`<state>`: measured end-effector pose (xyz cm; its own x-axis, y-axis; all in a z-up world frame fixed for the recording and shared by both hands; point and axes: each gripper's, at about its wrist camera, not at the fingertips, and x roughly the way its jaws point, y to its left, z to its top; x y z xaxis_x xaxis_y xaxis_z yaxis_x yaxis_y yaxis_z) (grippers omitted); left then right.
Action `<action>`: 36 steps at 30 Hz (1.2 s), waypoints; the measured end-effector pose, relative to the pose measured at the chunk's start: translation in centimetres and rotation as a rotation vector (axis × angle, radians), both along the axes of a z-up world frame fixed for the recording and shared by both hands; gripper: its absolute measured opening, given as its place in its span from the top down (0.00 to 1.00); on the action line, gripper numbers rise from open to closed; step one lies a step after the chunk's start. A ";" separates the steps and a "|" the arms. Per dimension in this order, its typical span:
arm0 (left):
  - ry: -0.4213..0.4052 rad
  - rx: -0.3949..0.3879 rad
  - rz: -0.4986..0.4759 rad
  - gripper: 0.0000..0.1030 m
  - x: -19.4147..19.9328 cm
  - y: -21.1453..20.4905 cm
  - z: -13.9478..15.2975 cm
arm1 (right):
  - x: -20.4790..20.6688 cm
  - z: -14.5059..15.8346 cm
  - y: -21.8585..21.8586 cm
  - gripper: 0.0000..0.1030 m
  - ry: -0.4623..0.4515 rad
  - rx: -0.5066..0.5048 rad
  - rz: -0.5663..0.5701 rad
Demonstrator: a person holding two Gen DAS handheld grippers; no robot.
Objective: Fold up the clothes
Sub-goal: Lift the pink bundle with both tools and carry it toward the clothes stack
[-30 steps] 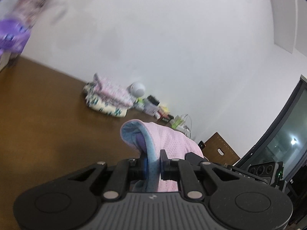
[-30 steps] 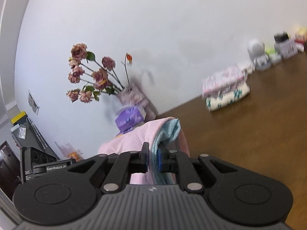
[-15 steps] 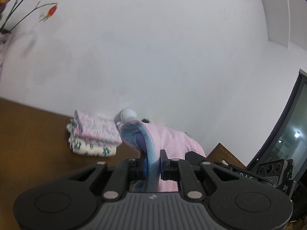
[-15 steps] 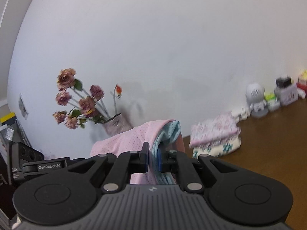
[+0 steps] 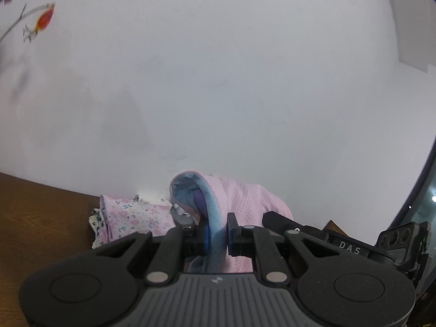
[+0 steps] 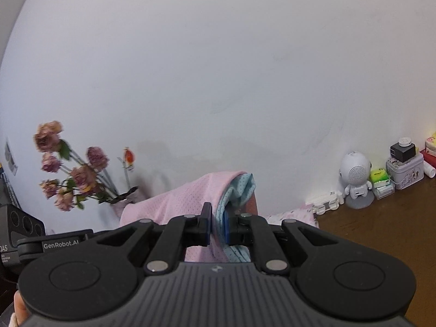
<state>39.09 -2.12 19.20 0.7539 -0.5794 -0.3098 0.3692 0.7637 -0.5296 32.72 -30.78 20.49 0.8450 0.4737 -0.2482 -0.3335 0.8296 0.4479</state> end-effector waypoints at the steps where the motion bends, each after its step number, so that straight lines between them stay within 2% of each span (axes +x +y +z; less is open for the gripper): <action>1: 0.013 -0.002 0.002 0.90 1.0 -0.1 -0.5 | 0.8 -0.3 -0.2 0.92 0.006 -0.002 -0.002; 12: 0.132 -0.009 -0.003 0.90 10.4 -0.6 -6.1 | 10.3 -4.8 -0.9 0.92 0.100 -0.026 -0.034; 17: 0.134 0.003 0.012 0.90 13.3 -0.8 -7.9 | 13.8 -7.3 -1.5 0.92 0.134 -0.026 -0.049; 23: 0.156 -0.005 0.048 0.90 15.1 -0.7 -9.7 | 17.0 -9.9 -1.7 0.92 0.172 -0.016 -0.057; 31: 0.197 0.017 0.073 0.89 17.1 -0.5 -11.2 | 19.6 -11.1 -1.3 0.92 0.219 -0.030 -0.074; 36: 0.228 -0.010 0.082 0.89 18.1 0.2 -12.1 | 20.5 -12.1 -1.2 0.92 0.248 -0.010 -0.079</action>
<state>57.24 -1.95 7.10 0.7100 -0.5228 -0.4718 0.1763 0.7806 -0.5996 53.20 -31.94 8.37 0.7918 0.4051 -0.4572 -0.1484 0.8536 0.4994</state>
